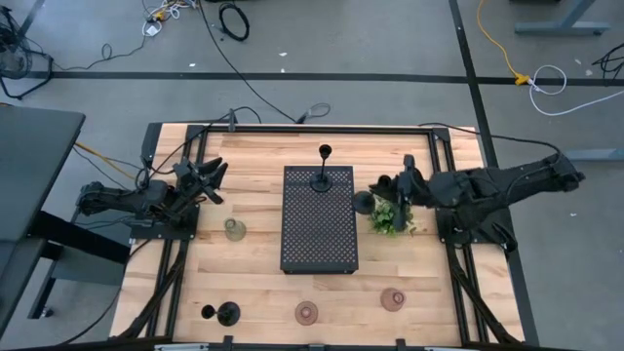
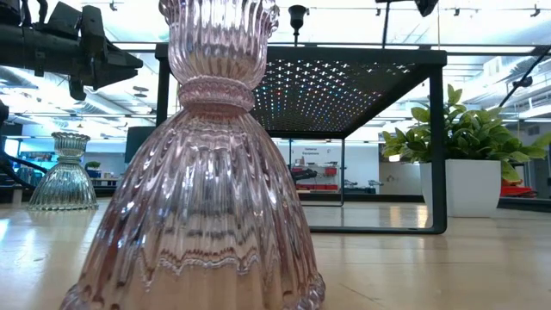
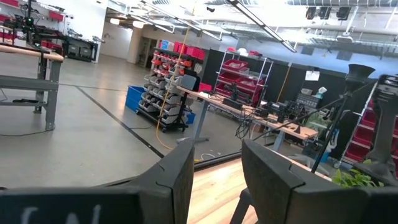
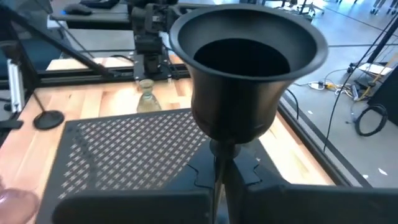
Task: Pick & Place candle stick holders
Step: Put the top black candle holder on the shelf
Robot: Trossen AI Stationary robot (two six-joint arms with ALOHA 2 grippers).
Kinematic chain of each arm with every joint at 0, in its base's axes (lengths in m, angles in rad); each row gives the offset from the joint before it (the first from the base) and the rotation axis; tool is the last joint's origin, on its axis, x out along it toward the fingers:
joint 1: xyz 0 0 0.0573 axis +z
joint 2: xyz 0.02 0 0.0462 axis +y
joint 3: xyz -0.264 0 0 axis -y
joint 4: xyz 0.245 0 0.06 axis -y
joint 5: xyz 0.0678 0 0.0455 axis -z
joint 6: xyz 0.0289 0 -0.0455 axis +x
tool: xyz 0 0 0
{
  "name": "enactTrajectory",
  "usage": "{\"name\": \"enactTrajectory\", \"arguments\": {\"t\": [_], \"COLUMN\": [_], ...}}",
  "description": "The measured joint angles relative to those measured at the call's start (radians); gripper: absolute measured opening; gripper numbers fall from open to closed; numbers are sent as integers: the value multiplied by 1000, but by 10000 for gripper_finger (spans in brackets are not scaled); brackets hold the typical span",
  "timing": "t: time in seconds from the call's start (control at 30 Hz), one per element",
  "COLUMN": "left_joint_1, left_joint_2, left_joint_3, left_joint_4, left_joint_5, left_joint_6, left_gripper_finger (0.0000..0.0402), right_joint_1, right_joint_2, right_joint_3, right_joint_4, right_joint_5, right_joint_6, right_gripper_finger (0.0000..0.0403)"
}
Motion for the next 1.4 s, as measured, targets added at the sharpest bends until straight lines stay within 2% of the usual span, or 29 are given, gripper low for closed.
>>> {"name": "enactTrajectory", "arguments": {"t": [0.43, 0.8, 1.4], "left_joint_1": [0, 0, 0], "left_joint_2": [0, 0, 0], "left_joint_3": [0, 0, 0], "left_joint_4": [0, 0, -1], "left_joint_5": [0, 0, 0], "left_joint_6": [3, 4, 4], "left_gripper_finger": [138, 138, 138], "right_joint_1": [-258, -391, -467], "right_joint_2": [105, 197, 235], "right_joint_3": [0, 0, 16], "right_joint_4": [138, 205, 210], "right_joint_5": [-270, -418, -452], "right_joint_6": [-66, -82, -110], "right_gripper_finger": [4, 4, 4]}}
